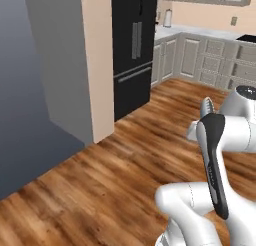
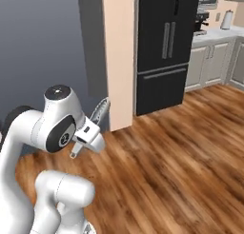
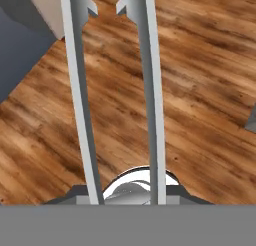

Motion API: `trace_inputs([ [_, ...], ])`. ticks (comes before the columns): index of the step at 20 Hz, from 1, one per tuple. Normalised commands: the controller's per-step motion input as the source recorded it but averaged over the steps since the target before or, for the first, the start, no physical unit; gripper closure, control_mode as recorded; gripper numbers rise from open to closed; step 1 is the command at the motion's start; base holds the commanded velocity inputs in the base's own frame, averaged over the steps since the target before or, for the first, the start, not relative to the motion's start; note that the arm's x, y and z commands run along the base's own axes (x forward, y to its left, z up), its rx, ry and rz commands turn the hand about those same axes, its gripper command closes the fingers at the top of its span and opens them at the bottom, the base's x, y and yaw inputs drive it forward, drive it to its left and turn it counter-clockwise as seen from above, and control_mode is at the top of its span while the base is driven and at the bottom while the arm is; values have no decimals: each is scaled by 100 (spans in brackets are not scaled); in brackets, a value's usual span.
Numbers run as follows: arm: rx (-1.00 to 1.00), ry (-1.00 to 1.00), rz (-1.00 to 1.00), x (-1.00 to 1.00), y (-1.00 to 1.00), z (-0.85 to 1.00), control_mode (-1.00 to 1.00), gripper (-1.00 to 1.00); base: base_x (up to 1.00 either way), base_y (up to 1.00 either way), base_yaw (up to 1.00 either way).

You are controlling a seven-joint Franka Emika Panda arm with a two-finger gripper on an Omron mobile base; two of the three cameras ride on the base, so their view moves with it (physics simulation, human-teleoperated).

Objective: Pick up the tongs from the counter and place them near the plate next to the oven.

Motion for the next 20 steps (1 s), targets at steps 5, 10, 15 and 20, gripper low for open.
trace_inputs([
  [5,0,0,0,0,0,0,100,100,22,-24,-48],
  [10,0,0,0,0,0,0,100,100,35,-20,-49],
  [15,0,0,0,0,0,0,100,100,82,-1,-32],
  [20,0,0,0,0,0,0,100,100,93,0,-23],
])
